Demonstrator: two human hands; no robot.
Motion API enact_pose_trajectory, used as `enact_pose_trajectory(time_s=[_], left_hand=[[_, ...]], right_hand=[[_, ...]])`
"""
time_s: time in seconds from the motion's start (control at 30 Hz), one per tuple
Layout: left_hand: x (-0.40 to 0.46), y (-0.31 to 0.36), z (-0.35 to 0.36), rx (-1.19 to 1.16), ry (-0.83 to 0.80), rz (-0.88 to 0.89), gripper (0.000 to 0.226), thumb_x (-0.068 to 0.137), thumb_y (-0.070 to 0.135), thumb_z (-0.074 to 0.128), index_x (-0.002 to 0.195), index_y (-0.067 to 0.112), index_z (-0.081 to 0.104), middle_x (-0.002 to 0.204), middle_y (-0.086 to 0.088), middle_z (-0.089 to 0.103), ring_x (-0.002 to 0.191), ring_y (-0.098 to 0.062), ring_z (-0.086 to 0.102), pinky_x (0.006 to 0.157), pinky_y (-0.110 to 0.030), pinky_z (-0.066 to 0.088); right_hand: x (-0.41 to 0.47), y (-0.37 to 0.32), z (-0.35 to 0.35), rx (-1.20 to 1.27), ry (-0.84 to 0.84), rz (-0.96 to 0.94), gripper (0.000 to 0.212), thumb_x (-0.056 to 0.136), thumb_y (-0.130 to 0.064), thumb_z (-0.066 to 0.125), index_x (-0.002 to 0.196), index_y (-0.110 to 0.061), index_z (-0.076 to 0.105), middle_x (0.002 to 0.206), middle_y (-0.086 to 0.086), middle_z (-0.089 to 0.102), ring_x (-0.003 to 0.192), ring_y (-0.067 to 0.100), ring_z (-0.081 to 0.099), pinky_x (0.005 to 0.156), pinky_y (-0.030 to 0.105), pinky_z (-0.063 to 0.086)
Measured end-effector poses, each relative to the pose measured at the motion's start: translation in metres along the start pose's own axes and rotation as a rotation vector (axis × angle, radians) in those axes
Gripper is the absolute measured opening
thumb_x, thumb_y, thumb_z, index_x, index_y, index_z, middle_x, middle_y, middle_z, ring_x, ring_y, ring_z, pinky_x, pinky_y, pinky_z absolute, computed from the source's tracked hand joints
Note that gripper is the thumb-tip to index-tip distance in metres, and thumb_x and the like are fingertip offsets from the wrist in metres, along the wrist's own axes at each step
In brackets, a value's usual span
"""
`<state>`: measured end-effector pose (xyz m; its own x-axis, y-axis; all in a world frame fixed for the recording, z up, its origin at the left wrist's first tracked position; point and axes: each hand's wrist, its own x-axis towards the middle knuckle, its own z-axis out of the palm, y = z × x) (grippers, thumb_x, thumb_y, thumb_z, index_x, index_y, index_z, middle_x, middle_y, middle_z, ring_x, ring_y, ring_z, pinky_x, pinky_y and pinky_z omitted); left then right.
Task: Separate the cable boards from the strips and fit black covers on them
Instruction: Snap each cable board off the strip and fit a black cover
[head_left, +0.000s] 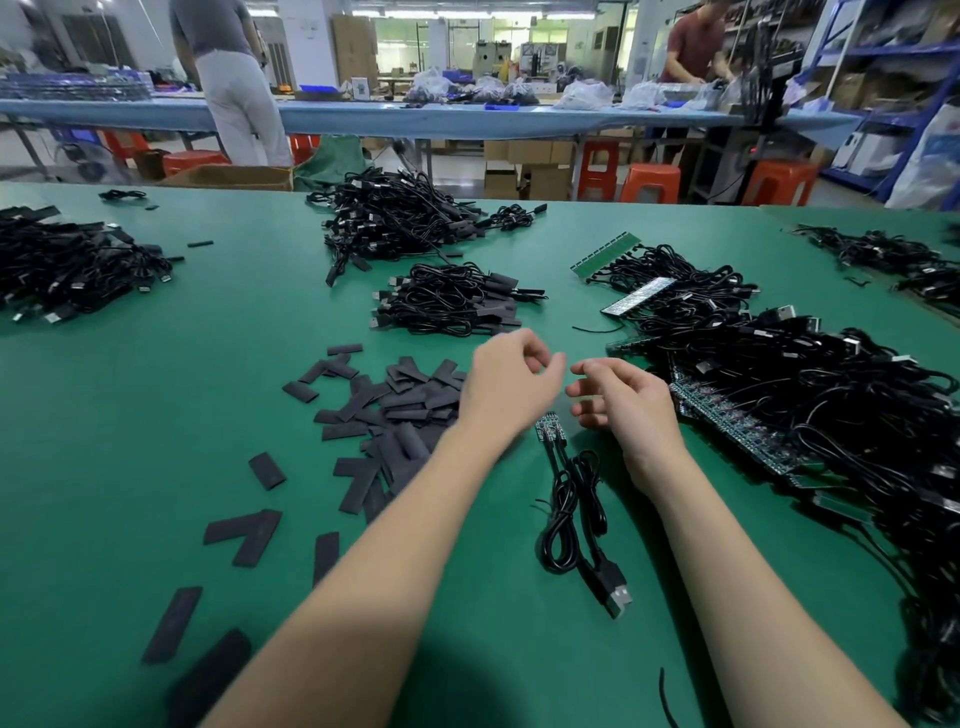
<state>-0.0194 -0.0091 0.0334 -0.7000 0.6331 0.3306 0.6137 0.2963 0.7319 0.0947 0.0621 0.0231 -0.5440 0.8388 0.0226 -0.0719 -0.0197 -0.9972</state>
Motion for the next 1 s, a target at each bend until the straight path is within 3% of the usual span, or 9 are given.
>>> enact_pose_trajectory(time_s=[0.07, 0.2, 0.27, 0.47, 0.53, 0.67, 0.83, 0.93, 1.0], left_hand=[[-0.017, -0.002, 0.010, -0.147, 0.029, -0.026, 0.017, 0.089, 0.030, 0.068, 0.075, 0.022, 0.065, 0.073, 0.009, 0.065, 0.066, 0.000, 0.056, 0.061, -0.009, 0.037], [-0.028, -0.012, 0.015, -0.246, 0.046, -0.043, 0.017, 0.092, 0.025, 0.067, 0.079, 0.015, 0.066, 0.074, 0.007, 0.064, 0.051, -0.001, 0.045, 0.057, -0.014, 0.033], [-0.028, -0.012, 0.014, -0.277, 0.053, -0.036, 0.017, 0.092, 0.025, 0.067, 0.079, 0.015, 0.066, 0.072, 0.008, 0.062, 0.048, -0.004, 0.043, 0.056, -0.016, 0.034], [-0.030, -0.011, 0.015, -0.311, 0.233, 0.096, 0.026, 0.092, 0.027, 0.067, 0.070, 0.016, 0.060, 0.059, 0.009, 0.051, 0.050, -0.009, 0.041, 0.056, -0.020, 0.038], [-0.030, -0.012, 0.014, -0.232, 0.260, 0.153, 0.028, 0.092, 0.034, 0.064, 0.069, 0.019, 0.059, 0.064, 0.009, 0.053, 0.055, -0.008, 0.043, 0.060, -0.028, 0.041], [-0.031, -0.013, 0.012, -0.247, 0.252, 0.135, 0.014, 0.093, 0.033, 0.063, 0.082, 0.023, 0.060, 0.073, 0.011, 0.057, 0.063, -0.006, 0.047, 0.065, -0.031, 0.045], [-0.033, -0.008, 0.009, -0.598, 0.095, -0.094, 0.012, 0.093, 0.022, 0.069, 0.098, 0.018, 0.058, 0.089, 0.005, 0.066, 0.077, -0.003, 0.063, 0.073, -0.023, 0.053], [-0.033, -0.003, 0.004, -0.894, -0.126, -0.244, 0.005, 0.096, 0.015, 0.066, 0.095, 0.011, 0.063, 0.089, -0.005, 0.071, 0.083, -0.018, 0.066, 0.080, -0.033, 0.056], [-0.032, -0.002, 0.000, -1.067, -0.203, -0.302, 0.003, 0.097, 0.010, 0.064, 0.096, 0.008, 0.062, 0.088, -0.011, 0.069, 0.081, -0.023, 0.065, 0.082, -0.035, 0.058]], right_hand=[[0.001, -0.001, -0.002, -0.147, -0.010, -0.007, 0.018, 0.096, -0.018, 0.061, 0.082, -0.016, 0.072, 0.071, 0.000, 0.072, 0.053, 0.012, 0.061, 0.053, 0.022, 0.050], [0.003, -0.011, -0.006, -0.770, -0.072, -0.044, 0.016, 0.089, -0.033, 0.066, 0.079, -0.022, 0.073, 0.078, -0.004, 0.075, 0.078, 0.014, 0.071, 0.077, 0.030, 0.055], [-0.001, -0.020, -0.003, -0.969, -0.133, -0.012, 0.016, 0.085, -0.040, 0.069, 0.081, -0.025, 0.073, 0.085, -0.003, 0.074, 0.088, 0.017, 0.068, 0.074, 0.025, 0.048], [-0.013, -0.023, 0.022, -1.128, -0.138, 0.044, 0.026, 0.082, -0.036, 0.065, 0.099, -0.017, 0.073, 0.088, 0.013, 0.062, 0.093, 0.031, 0.063, 0.075, 0.028, 0.050], [-0.013, -0.023, 0.021, -1.112, -0.142, 0.085, 0.024, 0.079, -0.033, 0.067, 0.098, -0.019, 0.073, 0.091, 0.012, 0.065, 0.093, 0.030, 0.064, 0.074, 0.028, 0.051], [-0.007, -0.023, 0.004, -0.888, -0.188, 0.122, 0.023, 0.067, -0.027, 0.087, 0.078, -0.021, 0.068, 0.074, -0.001, 0.065, 0.065, 0.016, 0.057, 0.059, 0.024, 0.041], [-0.005, -0.024, -0.013, -0.124, -0.324, 0.219, 0.025, 0.078, -0.005, 0.082, 0.094, -0.017, 0.065, 0.067, -0.002, 0.064, 0.049, 0.006, 0.053, 0.052, 0.014, 0.044], [-0.004, -0.025, -0.019, 0.024, -0.401, 0.225, 0.028, 0.083, -0.007, 0.076, 0.109, -0.011, 0.066, 0.061, -0.008, 0.064, 0.049, 0.003, 0.056, 0.068, 0.017, 0.051], [-0.004, -0.026, -0.020, 0.098, -0.427, 0.228, 0.039, 0.077, -0.012, 0.078, 0.114, -0.009, 0.064, 0.070, -0.003, 0.068, 0.055, 0.005, 0.060, 0.073, 0.021, 0.052]])
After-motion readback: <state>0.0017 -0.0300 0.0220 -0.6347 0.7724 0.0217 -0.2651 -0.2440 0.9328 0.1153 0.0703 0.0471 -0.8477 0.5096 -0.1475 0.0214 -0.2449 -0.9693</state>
